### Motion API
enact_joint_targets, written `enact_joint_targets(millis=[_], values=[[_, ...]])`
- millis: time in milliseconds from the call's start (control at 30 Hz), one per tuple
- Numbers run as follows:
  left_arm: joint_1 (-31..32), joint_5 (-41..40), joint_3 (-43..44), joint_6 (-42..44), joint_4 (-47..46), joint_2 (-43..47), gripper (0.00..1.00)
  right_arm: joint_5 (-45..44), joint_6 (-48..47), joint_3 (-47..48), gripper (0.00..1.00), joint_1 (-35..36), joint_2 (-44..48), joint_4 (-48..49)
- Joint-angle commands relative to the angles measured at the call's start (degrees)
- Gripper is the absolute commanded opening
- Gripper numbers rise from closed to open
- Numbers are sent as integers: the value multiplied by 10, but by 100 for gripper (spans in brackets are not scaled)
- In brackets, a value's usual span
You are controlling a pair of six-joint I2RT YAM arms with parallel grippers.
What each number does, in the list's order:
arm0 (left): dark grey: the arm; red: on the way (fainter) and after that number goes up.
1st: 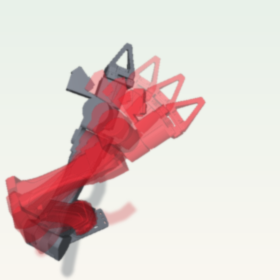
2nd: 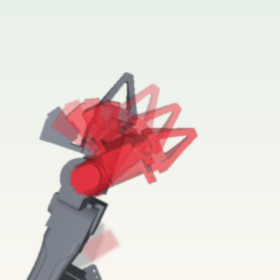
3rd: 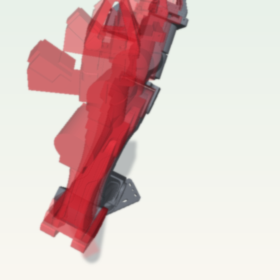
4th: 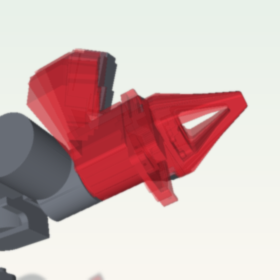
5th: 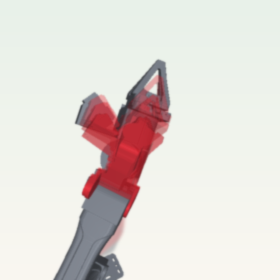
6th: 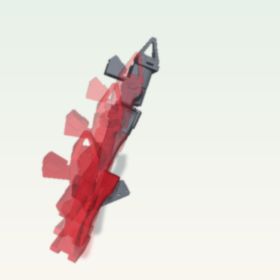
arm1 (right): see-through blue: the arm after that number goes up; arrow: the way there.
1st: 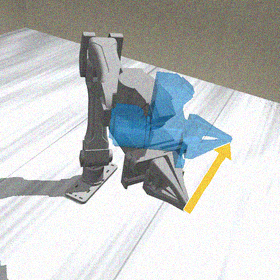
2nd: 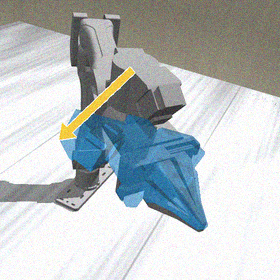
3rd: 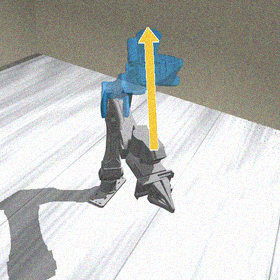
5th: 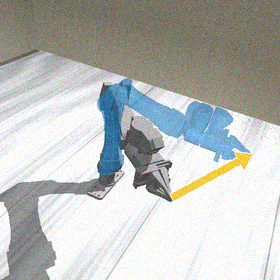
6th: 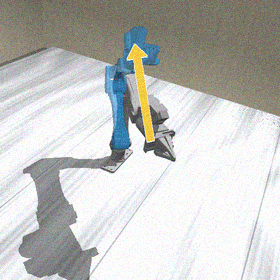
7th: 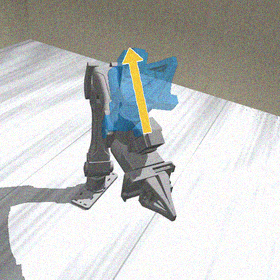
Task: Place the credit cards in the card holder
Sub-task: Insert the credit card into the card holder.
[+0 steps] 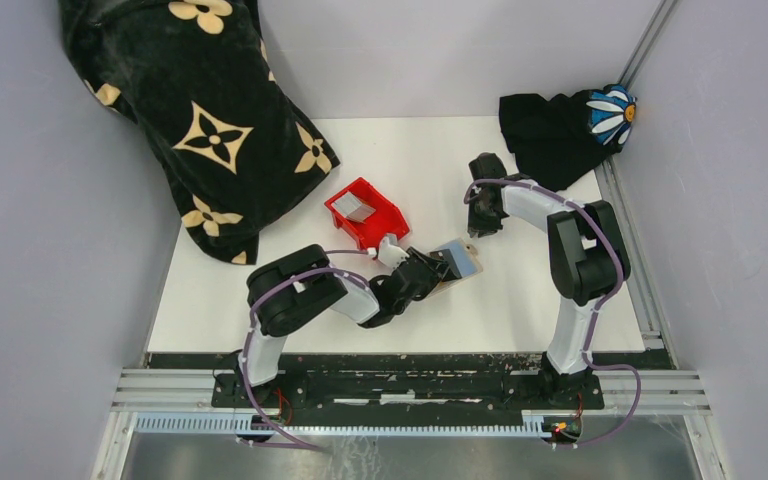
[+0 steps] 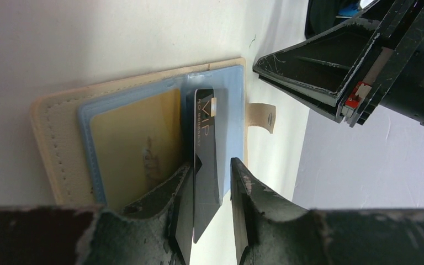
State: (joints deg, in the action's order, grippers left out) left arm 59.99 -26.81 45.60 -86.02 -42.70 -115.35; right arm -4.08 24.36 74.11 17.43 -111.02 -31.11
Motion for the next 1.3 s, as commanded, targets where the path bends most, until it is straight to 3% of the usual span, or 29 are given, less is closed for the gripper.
enact_joint_targets(millis=[0, 567, 800, 1033, 1267], values=[[3, -6, 5, 54, 95, 11, 37, 18, 8, -33, 29, 2, 4, -2], [-3, 4, 15, 104, 84, 1, 41, -29, 3, -96, 28, 27, 190, -15], [-10, 24, 11, 99, 63, -5, 41, -63, 11, -168, 26, 68, 269, 7], [-19, 36, -21, 82, 9, -7, 42, -72, 28, -268, 11, 146, 376, 78], [-29, 66, -38, 67, -41, -20, 42, -63, 24, -321, 4, 188, 415, 128]])
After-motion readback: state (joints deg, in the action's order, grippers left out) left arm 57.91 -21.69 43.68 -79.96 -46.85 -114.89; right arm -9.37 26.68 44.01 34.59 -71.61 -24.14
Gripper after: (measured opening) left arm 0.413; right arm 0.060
